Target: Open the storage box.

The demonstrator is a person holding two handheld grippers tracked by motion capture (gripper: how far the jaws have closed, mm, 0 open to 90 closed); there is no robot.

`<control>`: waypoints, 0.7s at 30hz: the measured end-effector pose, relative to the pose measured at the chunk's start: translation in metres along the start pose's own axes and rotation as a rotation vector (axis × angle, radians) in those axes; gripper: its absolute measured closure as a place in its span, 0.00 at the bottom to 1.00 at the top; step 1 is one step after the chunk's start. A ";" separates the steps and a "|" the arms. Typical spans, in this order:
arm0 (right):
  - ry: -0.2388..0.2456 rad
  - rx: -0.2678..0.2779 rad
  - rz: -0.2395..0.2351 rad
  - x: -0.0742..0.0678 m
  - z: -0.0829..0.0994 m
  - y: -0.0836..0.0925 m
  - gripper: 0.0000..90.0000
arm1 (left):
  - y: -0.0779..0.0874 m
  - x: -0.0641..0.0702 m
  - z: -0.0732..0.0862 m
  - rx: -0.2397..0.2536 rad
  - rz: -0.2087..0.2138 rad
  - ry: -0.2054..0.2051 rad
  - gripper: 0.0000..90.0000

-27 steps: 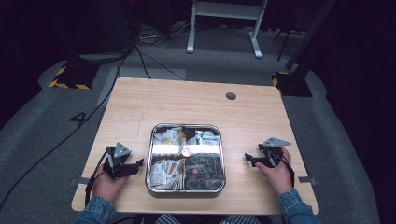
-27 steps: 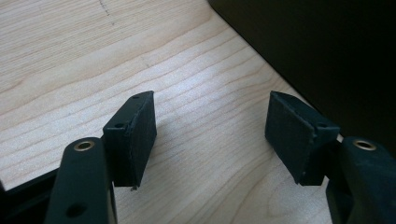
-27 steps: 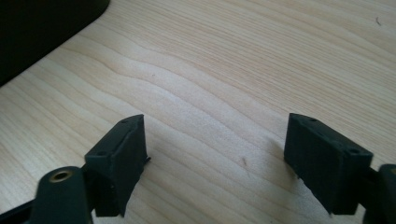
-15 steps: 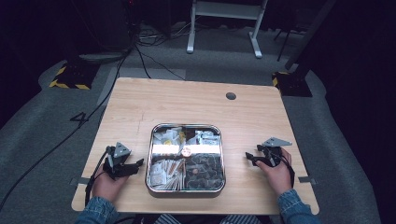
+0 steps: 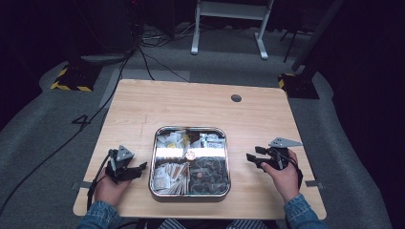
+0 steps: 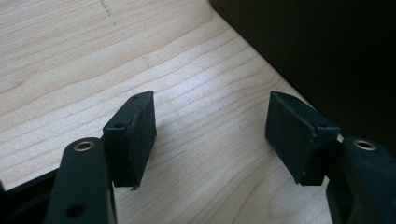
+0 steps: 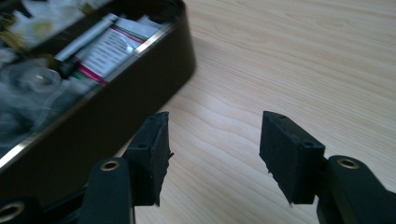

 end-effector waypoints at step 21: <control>0.124 0.022 -0.179 -0.075 -0.041 -0.015 0.50 | 0.000 0.000 0.000 0.001 0.001 0.003 0.38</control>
Point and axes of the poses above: each handheld gripper's, and its own axes: y roughly backward along the jaws, z roughly out of its underside, x roughly to its right, the point moved 4 cm from there along -y, roughly forward along the jaws, and after that the axes turned 4 degrees about -y, right-handed, at the moved point
